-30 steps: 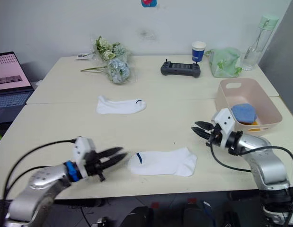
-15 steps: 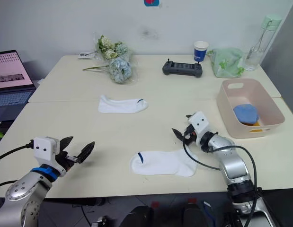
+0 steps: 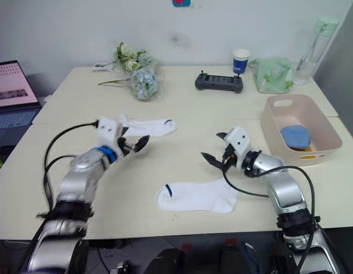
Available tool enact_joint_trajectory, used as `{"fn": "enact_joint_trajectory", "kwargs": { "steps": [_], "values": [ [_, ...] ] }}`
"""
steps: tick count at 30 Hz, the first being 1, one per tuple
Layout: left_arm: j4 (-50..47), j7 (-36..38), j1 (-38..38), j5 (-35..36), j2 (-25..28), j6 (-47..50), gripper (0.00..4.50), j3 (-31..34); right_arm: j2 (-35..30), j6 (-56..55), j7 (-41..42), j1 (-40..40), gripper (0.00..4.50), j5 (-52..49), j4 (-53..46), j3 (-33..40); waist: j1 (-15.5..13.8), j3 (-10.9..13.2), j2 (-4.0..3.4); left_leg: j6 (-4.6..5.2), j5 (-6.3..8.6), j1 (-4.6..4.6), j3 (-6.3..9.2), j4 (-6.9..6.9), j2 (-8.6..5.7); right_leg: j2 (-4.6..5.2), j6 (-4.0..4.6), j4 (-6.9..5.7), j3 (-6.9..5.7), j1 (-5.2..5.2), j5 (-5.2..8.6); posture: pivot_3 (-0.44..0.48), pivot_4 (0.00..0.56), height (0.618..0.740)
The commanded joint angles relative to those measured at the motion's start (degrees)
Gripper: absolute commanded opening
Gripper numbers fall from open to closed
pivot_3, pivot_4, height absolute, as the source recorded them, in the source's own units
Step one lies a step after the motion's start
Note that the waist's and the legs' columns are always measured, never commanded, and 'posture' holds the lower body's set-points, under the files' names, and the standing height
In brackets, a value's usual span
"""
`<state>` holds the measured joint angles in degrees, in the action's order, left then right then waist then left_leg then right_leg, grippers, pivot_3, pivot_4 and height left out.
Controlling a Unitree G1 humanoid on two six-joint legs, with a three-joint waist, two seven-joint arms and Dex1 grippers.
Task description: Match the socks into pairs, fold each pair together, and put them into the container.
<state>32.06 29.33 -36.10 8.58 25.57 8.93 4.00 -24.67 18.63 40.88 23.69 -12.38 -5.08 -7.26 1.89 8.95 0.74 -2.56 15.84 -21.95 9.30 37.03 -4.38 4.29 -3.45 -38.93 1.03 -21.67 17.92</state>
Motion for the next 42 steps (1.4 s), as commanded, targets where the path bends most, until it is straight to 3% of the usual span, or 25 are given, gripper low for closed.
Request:
{"fn": "enact_joint_trajectory", "kwargs": {
  "steps": [1,6,9,21,26,32,35,42],
  "values": [
    [14.42,-0.18,-8.04,-3.41,-0.31,-6.25,4.49,-1.13,-0.30,0.77,-1.22,0.84,4.49,0.18,-2.42,1.28,0.40,0.03,0.04,0.00,0.00,-0.02,-0.05,0.00,0.00,0.01,0.00,-0.04,0.02,-0.05,0.00,0.000,0.150,0.740],
    [30.30,-0.23,-16.25,-5.40,-1.36,-6.28,4.49,-1.37,-0.68,2.11,-2.77,-1.05,4.49,0.44,-6.17,1.71,1.13,0.04,0.06,0.00,0.00,-0.15,-0.05,0.00,0.02,0.01,0.00,-0.15,-0.01,-0.31,0.00,0.000,0.150,0.740],
    [34.59,0.09,-18.29,-6.60,-1.67,-6.24,3.87,-1.82,-1.18,3.31,-3.93,-2.35,4.50,0.47,-8.25,2.40,1.15,0.03,0.07,0.00,0.00,-0.20,-0.02,0.02,0.01,0.01,-0.01,-0.18,-0.03,-0.35,0.00,0.000,0.150,0.740],
    [35.66,1.41,-18.31,-6.67,-1.61,-8.20,0.03,-0.75,-1.13,5.42,-6.21,-3.52,4.50,0.16,-10.94,2.74,1.23,0.03,0.07,-0.02,-0.01,-0.20,-0.04,0.04,0.00,0.02,-0.01,-0.24,0.01,-0.37,0.00,0.000,0.150,0.740],
    [34.85,1.41,-17.62,-5.40,-1.05,-7.96,0.03,0.75,-1.01,4.31,-5.66,-2.30,4.50,0.35,-8.69,2.26,1.36,0.03,0.08,-0.02,-0.01,-0.20,-0.06,0.04,0.01,0.02,-0.01,-0.26,0.03,-0.39,0.00,0.000,0.150,0.740],
    [24.67,9.94,-14.09,-0.33,0.62,-4.88,0.03,4.02,-0.23,4.64,-5.57,-1.27,4.50,0.00,-8.66,1.72,1.49,0.03,0.08,-0.02,-0.02,-0.25,-0.07,0.02,0.03,0.02,-0.01,-0.40,0.03,-0.56,0.00,0.000,0.150,0.740],
    [10.15,16.65,-7.65,4.32,2.52,3.25,0.03,4.72,-0.08,4.24,-5.47,-2.12,4.50,0.03,-8.94,1.81,1.59,0.03,0.07,-0.02,-0.02,-0.40,-0.05,0.05,0.04,0.02,0.00,-0.42,0.04,-0.66,-0.01,0.000,0.150,0.740],
    [-17.82,21.06,4.29,10.13,4.64,20.31,0.03,1.11,0.25,4.56,-5.96,-3.27,4.50,0.10,-9.85,1.99,1.11,0.03,0.07,-0.09,-0.05,-0.45,0.01,0.12,0.02,0.04,0.00,-0.43,0.02,-0.61,-0.01,0.000,0.150,0.740]
  ]
}}
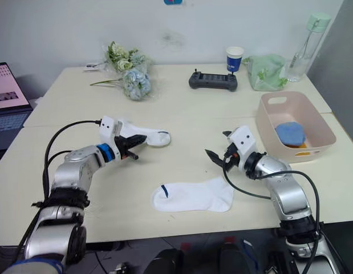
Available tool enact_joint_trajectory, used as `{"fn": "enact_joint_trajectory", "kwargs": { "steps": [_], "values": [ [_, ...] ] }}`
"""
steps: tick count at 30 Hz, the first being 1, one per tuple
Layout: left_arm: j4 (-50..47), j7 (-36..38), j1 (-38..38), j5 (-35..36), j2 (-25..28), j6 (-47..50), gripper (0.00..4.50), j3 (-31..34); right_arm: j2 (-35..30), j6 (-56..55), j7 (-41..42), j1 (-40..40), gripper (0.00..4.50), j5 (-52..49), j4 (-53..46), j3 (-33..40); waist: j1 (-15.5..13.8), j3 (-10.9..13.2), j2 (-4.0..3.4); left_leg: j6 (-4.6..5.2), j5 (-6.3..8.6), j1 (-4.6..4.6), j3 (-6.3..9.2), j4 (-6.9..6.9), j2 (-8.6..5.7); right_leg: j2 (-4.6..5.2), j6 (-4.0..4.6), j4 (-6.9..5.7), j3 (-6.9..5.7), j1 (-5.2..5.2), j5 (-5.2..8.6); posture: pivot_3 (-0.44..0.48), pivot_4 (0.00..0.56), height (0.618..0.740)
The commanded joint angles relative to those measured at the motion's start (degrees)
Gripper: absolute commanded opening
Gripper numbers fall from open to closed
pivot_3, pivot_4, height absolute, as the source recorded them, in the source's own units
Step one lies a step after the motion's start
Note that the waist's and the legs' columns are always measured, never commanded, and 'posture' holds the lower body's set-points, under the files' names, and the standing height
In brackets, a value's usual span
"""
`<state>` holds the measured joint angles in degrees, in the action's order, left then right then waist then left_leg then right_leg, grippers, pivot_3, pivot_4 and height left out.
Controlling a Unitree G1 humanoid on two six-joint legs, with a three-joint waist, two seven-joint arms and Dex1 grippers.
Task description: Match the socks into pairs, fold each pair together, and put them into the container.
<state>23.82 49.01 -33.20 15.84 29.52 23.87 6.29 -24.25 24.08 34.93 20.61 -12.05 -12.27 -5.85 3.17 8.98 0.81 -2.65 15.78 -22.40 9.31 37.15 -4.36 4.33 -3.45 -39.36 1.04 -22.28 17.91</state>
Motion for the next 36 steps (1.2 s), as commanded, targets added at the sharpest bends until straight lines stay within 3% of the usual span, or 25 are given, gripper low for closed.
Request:
{"fn": "enact_joint_trajectory", "kwargs": {
  "steps": [1,8,15,19,25,30,36],
  "values": [
    [-12.77,1.53,2.46,3.38,0.48,7.37,0.03,-2.14,-0.42,-0.97,0.19,-0.41,4.50,-0.24,-2.72,0.74,-0.27,0.00,0.00,-0.01,0.00,-0.02,0.01,0.03,0.00,0.00,0.00,0.01,-0.01,0.01,0.00,0.000,0.150,0.740],
    [-27.67,-5.27,5.03,6.45,-9.56,16.83,0.03,-8.26,-2.73,-0.80,0.17,-1.08,4.50,-0.63,-2.56,3.36,-0.89,0.00,0.01,0.00,0.00,-0.04,-0.04,0.11,-0.03,0.01,0.00,0.04,0.00,0.07,0.00,0.000,0.150,0.740],
    [-31.02,-8.38,9.30,1.10,-9.91,16.95,0.03,-17.59,-7.18,0.21,3.68,-2.25,4.50,-2.54,-3.32,5.21,-0.36,-0.02,-0.02,0.00,0.00,0.05,-0.13,0.00,0.03,-0.03,0.00,0.01,0.06,0.07,0.00,0.000,0.150,0.740],
    [-32.81,-5.52,11.43,1.94,-7.70,15.40,0.89,-17.59,-7.42,0.63,4.42,-2.47,4.50,-3.10,-3.10,5.22,-0.48,-0.01,-0.02,0.00,0.00,0.03,-0.12,0.02,0.03,-0.03,0.00,0.01,0.06,0.07,0.00,0.000,0.150,0.740],
    [-34.25,-0.26,12.89,6.67,-0.27,16.59,2.88,-10.84,-6.58,0.79,4.31,-3.08,4.50,-3.15,-3.01,4.22,-0.52,-0.01,-0.02,0.00,0.00,0.03,-0.11,0.01,0.04,-0.02,0.00,0.04,0.05,0.07,0.00,0.000,0.150,0.740],
    [-21.99,-2.22,8.03,3.26,1.72,6.29,4.47,-6.06,-7.43,2.97,6.54,-5.03,4.50,-4.00,-5.34,2.35,-1.11,-0.02,-0.03,0.00,0.00,0.03,-0.08,0.03,0.03,-0.01,0.00,0.08,0.01,0.09,0.00,0.000,0.150,0.740],
    [-2.52,-5.44,-1.59,-3.59,-1.39,-5.67,4.47,-7.79,-8.02,4.35,6.21,-6.78,4.50,-2.34,-6.42,0.78,-1.68,-0.02,-0.02,0.00,0.00,-0.02,-0.03,0.13,-0.09,0.05,-0.02,0.27,-0.08,0.22,-0.02,0.000,0.150,0.740]
  ]
}}
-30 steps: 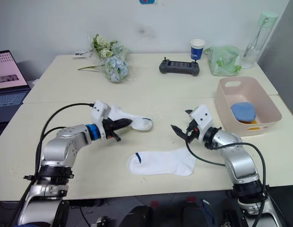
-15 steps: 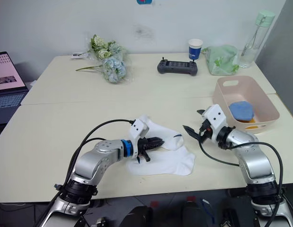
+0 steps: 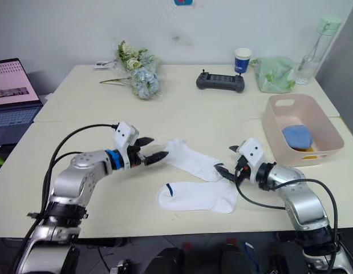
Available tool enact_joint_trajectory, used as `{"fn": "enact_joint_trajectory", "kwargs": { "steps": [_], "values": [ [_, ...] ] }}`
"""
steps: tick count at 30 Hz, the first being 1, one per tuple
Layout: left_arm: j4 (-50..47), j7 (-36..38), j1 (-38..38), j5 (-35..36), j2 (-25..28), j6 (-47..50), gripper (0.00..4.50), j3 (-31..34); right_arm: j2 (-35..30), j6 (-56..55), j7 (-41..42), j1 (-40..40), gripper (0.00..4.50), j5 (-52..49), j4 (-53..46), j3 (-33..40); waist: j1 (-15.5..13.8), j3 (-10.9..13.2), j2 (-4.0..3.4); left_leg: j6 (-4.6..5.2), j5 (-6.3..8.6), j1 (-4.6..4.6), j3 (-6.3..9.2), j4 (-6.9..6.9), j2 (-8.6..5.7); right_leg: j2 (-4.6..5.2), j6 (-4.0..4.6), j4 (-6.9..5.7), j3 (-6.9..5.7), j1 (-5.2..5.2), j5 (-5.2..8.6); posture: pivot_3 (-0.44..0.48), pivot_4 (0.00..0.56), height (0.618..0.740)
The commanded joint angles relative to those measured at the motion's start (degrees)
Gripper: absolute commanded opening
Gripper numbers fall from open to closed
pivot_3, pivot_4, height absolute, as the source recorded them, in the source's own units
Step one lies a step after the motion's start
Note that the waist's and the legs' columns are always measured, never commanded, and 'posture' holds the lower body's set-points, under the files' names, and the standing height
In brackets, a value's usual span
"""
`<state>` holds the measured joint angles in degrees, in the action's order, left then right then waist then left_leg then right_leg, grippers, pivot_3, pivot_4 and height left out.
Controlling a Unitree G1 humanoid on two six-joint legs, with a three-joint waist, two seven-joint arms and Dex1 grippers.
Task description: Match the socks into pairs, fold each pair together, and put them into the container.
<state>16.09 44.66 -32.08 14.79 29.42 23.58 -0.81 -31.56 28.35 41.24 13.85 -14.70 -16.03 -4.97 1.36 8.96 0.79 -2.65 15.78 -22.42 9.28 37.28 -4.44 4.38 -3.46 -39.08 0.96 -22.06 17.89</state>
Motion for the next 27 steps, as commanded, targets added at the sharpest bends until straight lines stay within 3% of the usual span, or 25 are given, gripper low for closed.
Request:
{"fn": "enact_joint_trajectory", "kwargs": {
  "steps": [1,6,9,14,17,21,27],
  "values": [
    [8.41,-0.88,-4.32,-3.28,-2.30,-6.94,4.47,-1.18,-0.55,0.21,-0.38,0.05,4.50,0.54,-2.76,-0.40,0.21,0.00,0.00,0.00,0.00,-0.01,-0.01,0.00,0.00,0.00,0.00,0.00,0.01,-0.01,0.00,0.000,0.150,0.740],
    [16.11,3.24,-7.52,-4.95,-4.33,-10.60,4.47,-3.05,-0.55,0.65,-0.51,0.58,4.50,0.98,-2.81,-1.24,0.65,0.01,0.01,0.00,0.00,-0.03,-0.02,-0.01,0.01,0.00,0.00,-0.02,-0.01,-0.04,0.00,0.000,0.150,0.740],
    [18.80,4.33,-8.11,-6.37,-4.40,-12.17,3.88,-4.06,-0.20,0.16,-0.50,1.09,4.50,2.63,-1.39,-3.18,1.15,0.01,0.01,0.00,0.00,-0.03,-0.02,-0.05,0.05,-0.02,0.00,-0.09,0.01,-0.10,0.00,0.000,0.150,0.740],
    [19.54,5.45,-8.48,-7.12,-4.31,-12.95,2.34,-4.02,1.47,-0.54,-0.71,3.03,4.50,4.76,1.71,-5.96,1.48,0.00,0.01,0.00,0.00,-0.03,-0.02,-0.03,0.05,-0.04,0.00,-0.15,0.01,-0.13,0.00,0.000,0.150,0.740],
    [18.84,5.76,-8.28,-7.11,-4.29,-12.72,1.42,-3.71,2.11,-0.46,-0.14,3.63,3.94,5.40,2.93,-7.22,1.58,0.00,0.01,0.00,0.00,-0.03,0.00,-0.02,0.05,-0.04,0.00,-0.16,0.00,-0.13,0.00,0.000,0.150,0.740],
    [17.33,6.11,-7.78,-6.75,-4.29,-11.90,0.06,-3.40,2.21,-0.64,0.29,4.06,2.45,6.44,4.13,-8.35,1.62,0.00,0.01,0.00,0.00,-0.03,0.01,-0.01,0.04,-0.04,0.00,-0.16,0.01,-0.13,0.00,0.000,0.150,0.740],
    [13.27,6.35,-5.29,-6.12,-3.98,-10.36,0.00,-3.11,2.15,-1.67,1.32,5.07,0.37,7.69,6.15,-9.05,1.75,0.00,0.01,0.00,0.00,-0.03,0.01,0.00,0.05,-0.04,0.00,-0.18,0.01,-0.14,0.00,0.000,0.150,0.740]
  ]
}}
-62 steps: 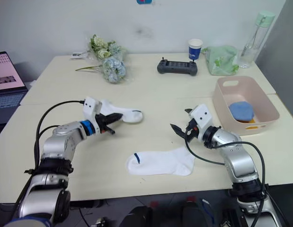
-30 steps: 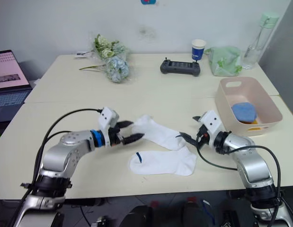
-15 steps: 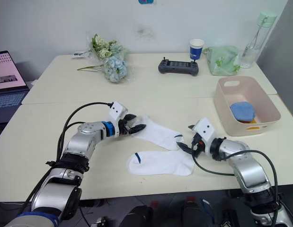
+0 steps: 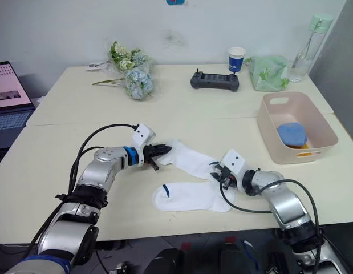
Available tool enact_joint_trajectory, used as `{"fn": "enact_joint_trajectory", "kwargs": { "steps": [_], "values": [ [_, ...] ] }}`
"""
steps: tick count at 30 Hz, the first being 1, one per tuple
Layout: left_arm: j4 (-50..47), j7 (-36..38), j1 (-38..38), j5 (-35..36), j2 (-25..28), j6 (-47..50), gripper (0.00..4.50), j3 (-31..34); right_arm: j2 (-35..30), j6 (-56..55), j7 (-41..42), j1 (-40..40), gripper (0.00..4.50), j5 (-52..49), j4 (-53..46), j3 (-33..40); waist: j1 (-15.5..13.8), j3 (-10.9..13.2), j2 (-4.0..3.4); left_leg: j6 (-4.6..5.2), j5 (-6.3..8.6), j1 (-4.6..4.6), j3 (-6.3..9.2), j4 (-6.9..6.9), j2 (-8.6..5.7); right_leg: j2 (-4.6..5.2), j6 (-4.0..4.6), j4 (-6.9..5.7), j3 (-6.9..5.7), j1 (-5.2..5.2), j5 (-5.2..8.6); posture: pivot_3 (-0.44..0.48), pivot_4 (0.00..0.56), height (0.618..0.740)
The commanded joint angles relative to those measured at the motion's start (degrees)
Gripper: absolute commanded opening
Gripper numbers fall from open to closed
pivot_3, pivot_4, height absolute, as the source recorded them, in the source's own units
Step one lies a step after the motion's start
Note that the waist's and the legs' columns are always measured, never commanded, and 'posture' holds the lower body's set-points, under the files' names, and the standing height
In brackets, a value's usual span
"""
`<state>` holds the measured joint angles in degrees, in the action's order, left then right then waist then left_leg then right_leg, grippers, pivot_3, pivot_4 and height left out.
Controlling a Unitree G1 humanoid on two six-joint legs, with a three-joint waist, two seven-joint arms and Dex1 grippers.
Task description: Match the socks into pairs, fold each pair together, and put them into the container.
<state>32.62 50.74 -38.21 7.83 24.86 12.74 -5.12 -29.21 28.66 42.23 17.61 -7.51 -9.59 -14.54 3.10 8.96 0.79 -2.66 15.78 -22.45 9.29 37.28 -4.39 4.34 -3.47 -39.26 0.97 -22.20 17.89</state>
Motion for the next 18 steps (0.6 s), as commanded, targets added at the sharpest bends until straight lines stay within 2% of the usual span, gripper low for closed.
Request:
{"fn": "enact_joint_trajectory", "kwargs": {
  "steps": [1,6,9,14,18],
  "values": [
    [-4.15,0.30,1.41,0.98,0.72,0.83,0.00,1.31,-0.04,-2.30,0.24,1.52,0.02,0.46,0.02,0.84,0.01,0.00,0.00,0.00,0.00,0.00,0.00,0.00,0.00,0.00,0.00,0.00,0.00,0.00,0.00,0.000,0.150,0.740],
    [-9.47,0.16,3.93,2.17,1.50,3.84,0.00,2.47,-0.47,-3.52,0.37,2.86,0.02,0.26,1.16,2.66,0.04,0.00,0.00,0.00,0.00,0.00,0.01,0.00,0.00,0.00,0.00,-0.01,0.01,-0.01,0.00,0.000,0.150,0.740],
    [-15.61,-0.59,5.90,4.97,2.06,9.41,0.00,4.43,-1.33,-4.92,0.23,5.07,0.02,0.94,2.63,4.05,0.06,0.00,0.00,0.00,0.00,-0.01,0.00,0.01,0.00,0.01,0.00,-0.02,0.01,-0.01,0.00,0.000,0.150,0.740],
    [-37.47,-2.10,12.69,16.89,3.52,31.34,0.00,8.31,-0.67,-8.97,-1.37,12.22,0.02,3.58,9.26,4.19,0.27,0.00,0.00,0.00,0.00,0.00,-0.01,-0.01,0.03,0.00,0.00,-0.08,0.03,-0.05,0.00,0.000,0.150,0.740],
    [-53.62,-9.33,17.85,27.02,-0.39,45.32,0.00,11.29,1.99,-14.60,-1.63,17.65,0.02,6.17,17.20,1.97,0.35,0.00,-0.01,0.00,0.00,0.02,-0.03,-0.04,0.09,-0.01,0.00,-0.07,0.06,-0.05,0.00,0.000,0.150,0.740]
  ]
}}
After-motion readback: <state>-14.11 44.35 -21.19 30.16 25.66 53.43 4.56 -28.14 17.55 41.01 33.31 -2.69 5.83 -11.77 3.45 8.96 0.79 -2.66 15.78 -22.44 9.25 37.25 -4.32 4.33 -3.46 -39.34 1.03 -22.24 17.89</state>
